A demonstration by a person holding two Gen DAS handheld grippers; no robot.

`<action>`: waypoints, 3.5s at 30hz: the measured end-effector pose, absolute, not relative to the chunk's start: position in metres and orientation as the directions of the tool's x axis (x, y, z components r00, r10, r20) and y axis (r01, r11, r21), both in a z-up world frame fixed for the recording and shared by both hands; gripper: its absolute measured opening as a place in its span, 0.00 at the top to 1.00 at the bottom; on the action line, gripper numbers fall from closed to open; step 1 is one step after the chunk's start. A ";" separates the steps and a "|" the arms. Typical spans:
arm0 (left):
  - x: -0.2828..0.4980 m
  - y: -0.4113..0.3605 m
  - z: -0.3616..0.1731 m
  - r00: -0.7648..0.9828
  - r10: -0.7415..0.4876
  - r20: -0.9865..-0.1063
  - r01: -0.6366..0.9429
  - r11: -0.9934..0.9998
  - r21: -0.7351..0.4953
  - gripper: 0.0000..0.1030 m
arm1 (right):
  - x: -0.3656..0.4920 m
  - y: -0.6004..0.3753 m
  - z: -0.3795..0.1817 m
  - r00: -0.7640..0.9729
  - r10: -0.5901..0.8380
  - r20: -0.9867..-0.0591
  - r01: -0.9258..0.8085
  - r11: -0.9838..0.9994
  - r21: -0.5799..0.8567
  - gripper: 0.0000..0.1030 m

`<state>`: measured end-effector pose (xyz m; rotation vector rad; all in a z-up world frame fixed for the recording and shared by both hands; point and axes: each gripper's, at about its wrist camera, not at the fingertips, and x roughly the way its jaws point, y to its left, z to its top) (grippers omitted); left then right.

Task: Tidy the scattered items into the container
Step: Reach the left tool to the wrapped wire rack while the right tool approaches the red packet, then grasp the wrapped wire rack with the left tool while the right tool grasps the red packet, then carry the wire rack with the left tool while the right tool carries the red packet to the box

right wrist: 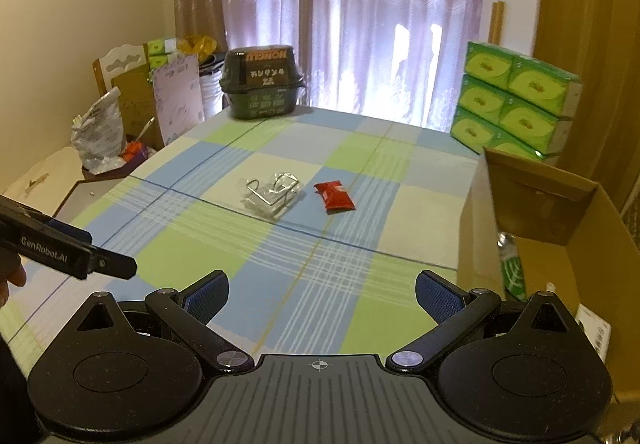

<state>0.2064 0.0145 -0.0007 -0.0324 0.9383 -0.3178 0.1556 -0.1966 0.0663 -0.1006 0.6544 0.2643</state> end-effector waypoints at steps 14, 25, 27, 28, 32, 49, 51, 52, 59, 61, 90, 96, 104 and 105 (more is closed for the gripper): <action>0.309 -0.030 -0.032 0.636 -0.260 -0.726 0.359 0.933 -0.019 0.09 | 0.306 -0.198 0.035 0.700 0.213 -0.682 -0.268 0.963 0.025 0.00; 0.359 -0.064 -0.071 0.693 -0.249 -0.677 0.412 0.907 0.087 0.10 | 0.380 -0.200 0.000 0.650 0.261 -0.713 -0.333 0.942 0.041 0.16; 0.365 -0.068 -0.076 0.693 -0.253 -0.675 0.418 0.904 0.090 0.11 | 0.390 -0.197 -0.004 0.645 0.265 -0.717 -0.352 0.936 0.030 0.16; 0.369 -0.070 -0.078 0.693 -0.251 -0.675 0.420 0.903 0.096 0.12 | 0.394 -0.196 -0.006 0.641 0.270 -0.719 -0.359 0.933 0.030 0.16; 0.383 -0.076 -0.084 0.679 -0.229 -0.697 0.425 0.897 0.119 0.30 | 0.412 -0.195 -0.015 0.626 0.279 -0.728 -0.368 0.929 0.040 0.16; 0.387 -0.061 -0.090 0.657 -0.260 -0.708 0.471 0.874 0.117 0.48 | 0.444 -0.189 -0.049 0.571 0.300 -0.764 -0.403 0.913 0.057 0.44; 0.387 -0.062 -0.091 0.666 -0.247 -0.704 0.462 0.877 0.129 0.39 | 0.443 -0.188 -0.048 0.583 0.283 -0.762 -0.396 0.918 0.038 0.68; 0.387 -0.061 -0.092 0.668 -0.244 -0.703 0.460 0.878 0.132 0.39 | 0.443 -0.188 -0.048 0.583 0.278 -0.763 -0.386 0.922 0.041 0.68; 0.385 -0.060 -0.092 0.646 -0.246 -0.722 0.470 0.874 0.123 0.52 | 0.430 -0.192 -0.038 0.587 0.226 -0.777 -0.313 0.949 0.040 0.71; 0.379 -0.059 -0.090 0.637 -0.240 -0.733 0.474 0.872 0.127 0.53 | 0.420 -0.193 -0.031 0.588 0.225 -0.777 -0.300 0.953 0.049 0.71; 0.119 -0.029 -0.045 0.545 -0.296 -0.784 0.489 0.872 0.011 0.53 | 0.103 -0.196 0.011 0.635 0.228 -0.738 -0.203 0.971 0.125 0.71; 0.105 -0.031 -0.030 0.563 -0.303 -0.769 0.475 0.880 0.000 0.53 | 0.085 -0.208 0.023 0.672 0.206 -0.712 -0.180 0.977 0.113 0.71; 0.094 -0.039 -0.015 0.586 -0.302 -0.752 0.481 0.876 0.024 0.53 | 0.072 -0.218 0.036 0.707 0.198 -0.679 -0.159 0.980 0.120 0.71; 0.093 -0.040 -0.013 0.590 -0.302 -0.749 0.482 0.876 0.027 0.53 | 0.070 -0.219 0.038 0.710 0.197 -0.676 -0.158 0.980 0.120 0.71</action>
